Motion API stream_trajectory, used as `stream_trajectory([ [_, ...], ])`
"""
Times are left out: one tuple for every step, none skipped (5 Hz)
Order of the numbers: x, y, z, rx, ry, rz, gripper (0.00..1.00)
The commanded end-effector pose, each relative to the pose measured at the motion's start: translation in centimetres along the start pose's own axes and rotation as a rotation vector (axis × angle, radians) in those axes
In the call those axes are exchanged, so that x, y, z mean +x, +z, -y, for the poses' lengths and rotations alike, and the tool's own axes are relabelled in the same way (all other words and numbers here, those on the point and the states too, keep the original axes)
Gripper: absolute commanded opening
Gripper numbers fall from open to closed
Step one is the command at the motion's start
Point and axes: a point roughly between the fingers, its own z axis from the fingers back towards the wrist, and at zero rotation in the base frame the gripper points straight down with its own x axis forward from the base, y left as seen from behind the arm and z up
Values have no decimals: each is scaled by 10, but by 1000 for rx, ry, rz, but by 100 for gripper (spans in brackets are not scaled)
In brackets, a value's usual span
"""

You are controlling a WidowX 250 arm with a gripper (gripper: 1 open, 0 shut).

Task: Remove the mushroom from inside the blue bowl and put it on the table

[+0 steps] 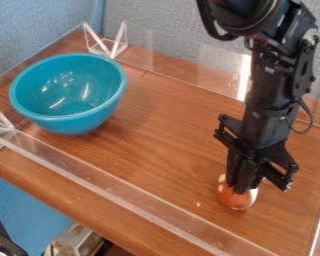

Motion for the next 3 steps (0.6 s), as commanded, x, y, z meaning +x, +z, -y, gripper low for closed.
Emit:
stream_trajectory([
  [9, 9, -12, 8, 5, 64, 0],
  [11, 8, -15, 6, 0, 75, 0],
  [12, 9, -18, 7, -10, 88, 0],
])
